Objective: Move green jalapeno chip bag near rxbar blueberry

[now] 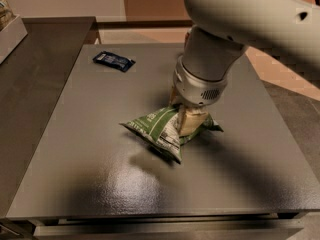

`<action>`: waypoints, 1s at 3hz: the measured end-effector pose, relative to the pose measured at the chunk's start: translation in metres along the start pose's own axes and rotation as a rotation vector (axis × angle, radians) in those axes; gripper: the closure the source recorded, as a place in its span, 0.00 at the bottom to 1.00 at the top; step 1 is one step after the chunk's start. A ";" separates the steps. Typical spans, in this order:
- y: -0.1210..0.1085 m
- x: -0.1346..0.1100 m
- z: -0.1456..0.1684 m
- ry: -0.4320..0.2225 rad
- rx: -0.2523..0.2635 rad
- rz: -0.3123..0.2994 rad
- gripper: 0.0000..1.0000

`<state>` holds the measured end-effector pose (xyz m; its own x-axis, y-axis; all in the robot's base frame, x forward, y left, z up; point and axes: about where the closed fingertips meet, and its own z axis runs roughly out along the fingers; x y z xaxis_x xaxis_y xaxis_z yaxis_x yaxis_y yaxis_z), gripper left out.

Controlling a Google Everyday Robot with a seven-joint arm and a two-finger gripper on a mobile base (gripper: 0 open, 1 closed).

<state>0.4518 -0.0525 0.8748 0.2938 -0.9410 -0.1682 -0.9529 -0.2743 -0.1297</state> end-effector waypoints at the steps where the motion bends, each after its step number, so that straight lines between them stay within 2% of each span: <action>1: -0.030 -0.019 -0.022 -0.028 0.062 -0.008 1.00; 3: -0.104 -0.053 -0.028 -0.086 0.206 -0.010 1.00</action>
Offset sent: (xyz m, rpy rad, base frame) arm 0.0890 0.0747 0.0631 0.1545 -0.1960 -0.0119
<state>0.5326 0.0205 0.9246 0.3170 -0.9155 -0.2477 -0.9167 -0.2289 -0.3274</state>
